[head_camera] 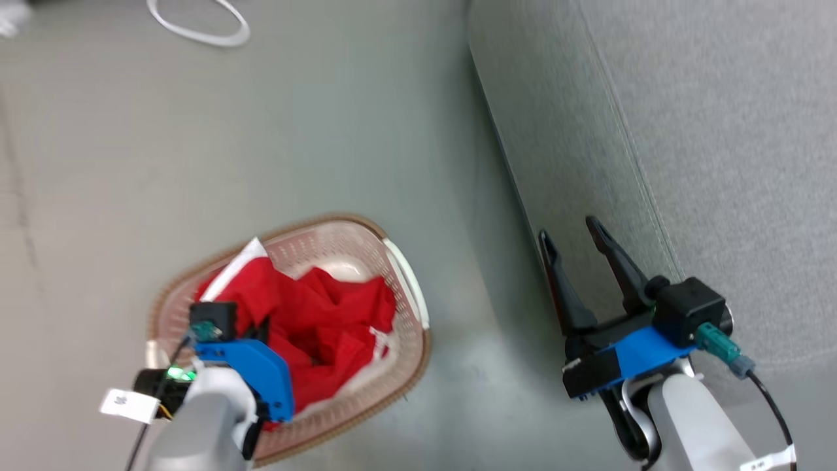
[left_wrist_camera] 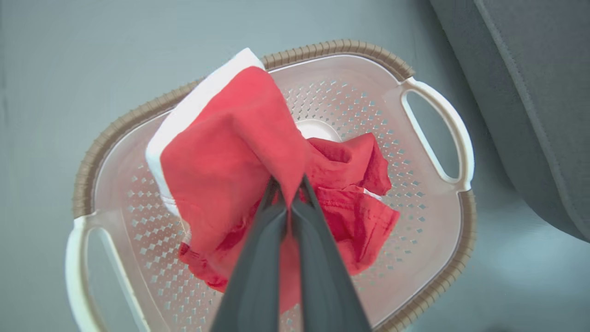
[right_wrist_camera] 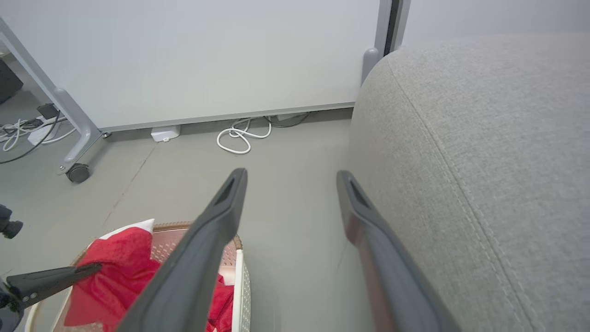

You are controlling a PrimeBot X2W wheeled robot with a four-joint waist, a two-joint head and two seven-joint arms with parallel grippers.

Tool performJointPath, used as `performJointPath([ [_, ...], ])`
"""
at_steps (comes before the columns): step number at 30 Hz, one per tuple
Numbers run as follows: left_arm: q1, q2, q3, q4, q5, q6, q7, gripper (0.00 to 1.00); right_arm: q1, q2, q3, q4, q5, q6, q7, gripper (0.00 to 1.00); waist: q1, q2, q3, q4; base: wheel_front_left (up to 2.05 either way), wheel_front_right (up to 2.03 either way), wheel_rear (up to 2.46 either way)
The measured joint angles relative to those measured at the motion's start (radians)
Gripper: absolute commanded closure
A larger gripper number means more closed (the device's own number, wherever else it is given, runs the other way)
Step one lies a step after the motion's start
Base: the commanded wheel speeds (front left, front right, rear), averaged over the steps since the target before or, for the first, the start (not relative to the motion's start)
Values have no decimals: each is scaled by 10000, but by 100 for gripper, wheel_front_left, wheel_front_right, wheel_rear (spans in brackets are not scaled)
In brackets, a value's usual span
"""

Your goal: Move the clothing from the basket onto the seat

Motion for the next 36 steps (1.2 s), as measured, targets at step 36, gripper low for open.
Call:
performJointPath([
  [36,-1163,-497,-5196,-6002,-3457,-56,725,100,2481,-4,-351,-410,-368,0,1379,0,-1,0,-5165,2328,0,0,0],
])
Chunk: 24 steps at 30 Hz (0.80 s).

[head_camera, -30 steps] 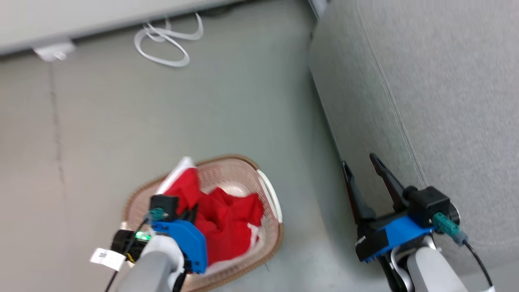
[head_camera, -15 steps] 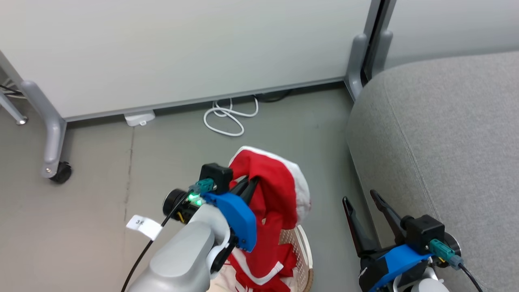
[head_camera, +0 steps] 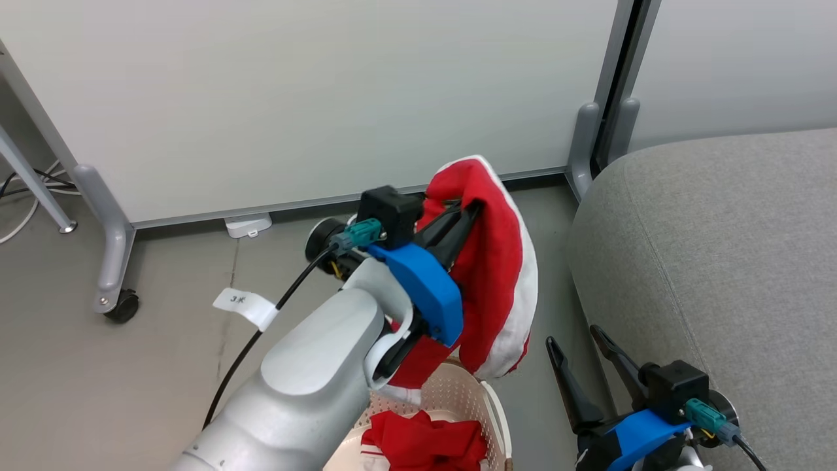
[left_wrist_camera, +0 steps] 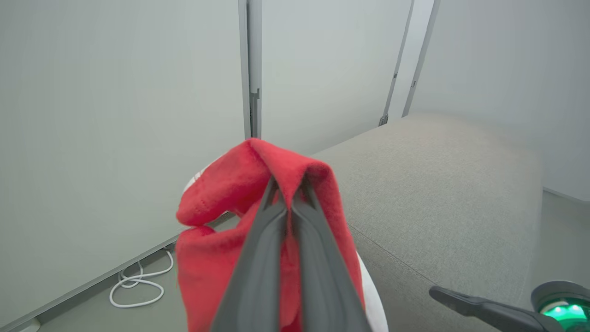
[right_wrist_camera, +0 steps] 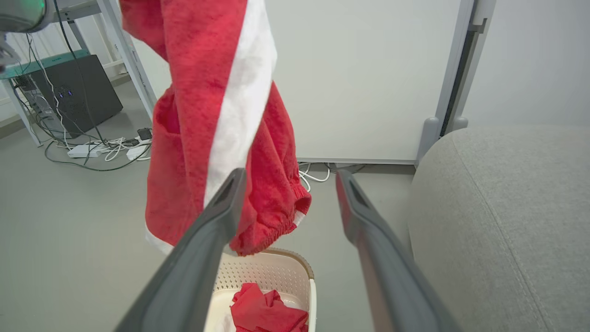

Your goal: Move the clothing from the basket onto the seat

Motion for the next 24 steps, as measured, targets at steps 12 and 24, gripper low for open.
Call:
performJointPath([
  [12,-676,-2,-594,-569,-428,247,-121,100,22,0,113,-146,96,0,104,0,2,0,-130,-159,0,0,0],
  [24,-912,-2,-1053,-568,-761,366,-307,100,5,0,280,-165,221,0,144,0,2,0,-100,-220,0,0,0],
])
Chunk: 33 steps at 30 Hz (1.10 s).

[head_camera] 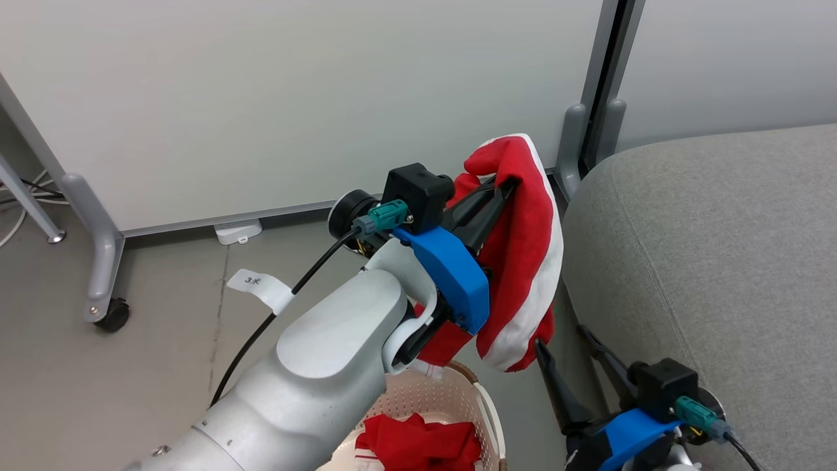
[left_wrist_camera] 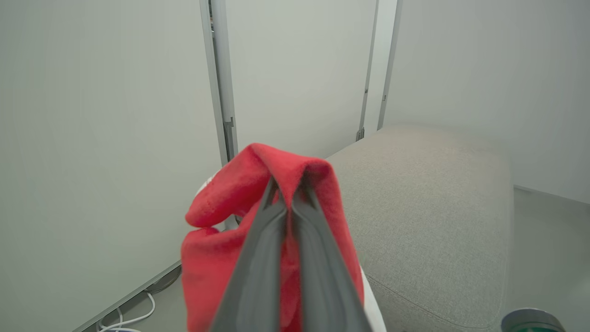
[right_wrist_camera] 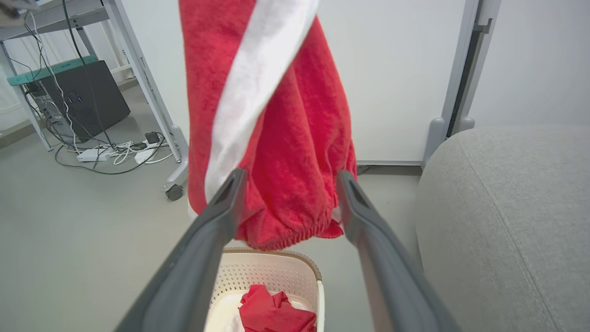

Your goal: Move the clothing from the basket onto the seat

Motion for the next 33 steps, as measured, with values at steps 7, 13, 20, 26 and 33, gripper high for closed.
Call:
performJointPath([
  [7,-40,2,-307,-4,-194,46,-77,100,-421,0,560,-56,376,0,123,0,0,0,49,-20,0,0,0],
  [13,-141,2,-575,-128,-416,59,-119,100,-1006,0,819,205,591,0,263,0,0,0,71,28,0,0,0],
  [20,-231,2,-892,-257,-652,138,-169,100,-1611,0,1047,779,556,0,439,100,0,0,75,150,0,0,0],
  [26,-309,2,-1076,-198,-805,211,-224,100,-1697,0,1043,1026,418,0,412,100,0,0,57,209,0,0,0],
  [33,-380,2,-1212,-73,-963,234,-349,100,-1715,0,1028,1133,286,0,341,100,0,0,20,143,0,0,0],
])
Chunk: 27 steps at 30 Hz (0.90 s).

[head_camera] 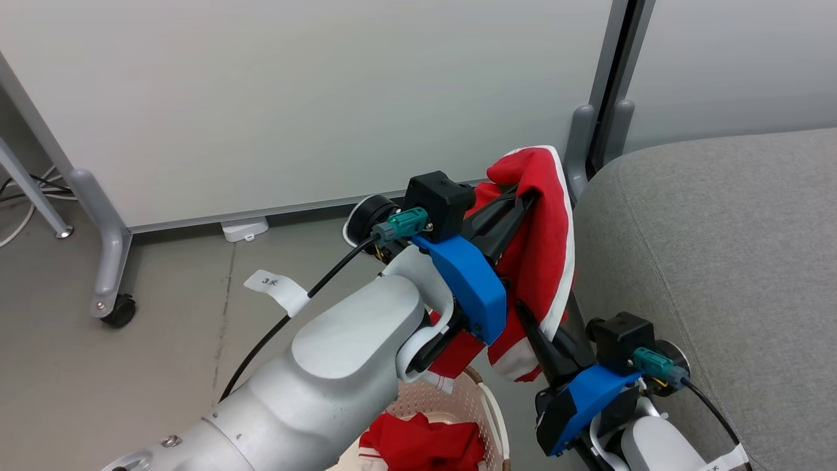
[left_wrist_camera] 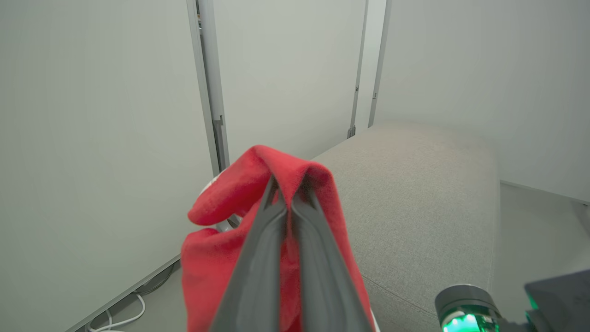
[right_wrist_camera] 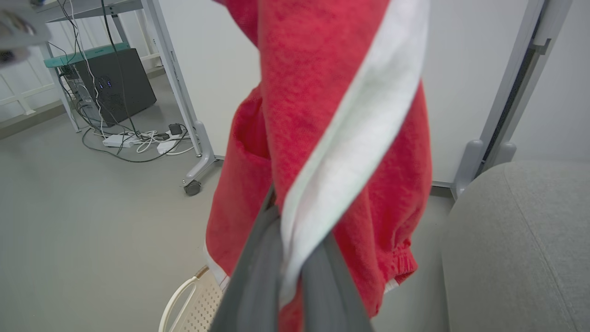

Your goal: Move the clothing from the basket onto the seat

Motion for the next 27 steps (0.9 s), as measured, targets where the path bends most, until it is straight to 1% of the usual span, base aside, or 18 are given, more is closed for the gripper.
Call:
performJointPath([
  [13,-89,0,-234,150,-213,73,-105,100,-5,0,-82,-23,-259,0,48,100,0,0,-35,-124,0,0,0],
  [14,-106,0,-253,169,-244,75,-125,83,-5,0,-81,-40,-259,0,56,100,0,0,-36,-129,0,0,0],
  [15,-120,0,-270,188,-261,75,-125,62,-5,0,-82,-50,-259,0,59,100,0,0,-35,-133,0,0,0],
  [16,-129,0,-291,203,-263,77,-128,51,-5,0,-86,-58,-259,0,84,100,0,0,-35,-136,0,0,0],
  [17,-134,0,-316,219,-272,77,-132,22,-4,0,-90,-61,-259,0,86,100,0,0,-34,-136,0,0,0],
  [18,-136,0,-334,238,-278,86,-136,13,-4,0,-94,-67,-259,0,86,100,0,0,-34,-136,0,0,0],
  [19,-142,0,-357,253,-282,92,-140,7,-4,0,-94,-75,-259,0,88,100,0,0,-34,-137,0,0,0],
  [20,-152,0,-372,276,-286,107,-153,0,-4,0,-94,-79,-259,0,88,100,0,0,-33,-137,0,0,0],
  [27,-176,0,-453,395,-362,159,-213,0,1,0,-94,-94,-259,0,100,100,0,0,-26,-126,0,0,0],
])
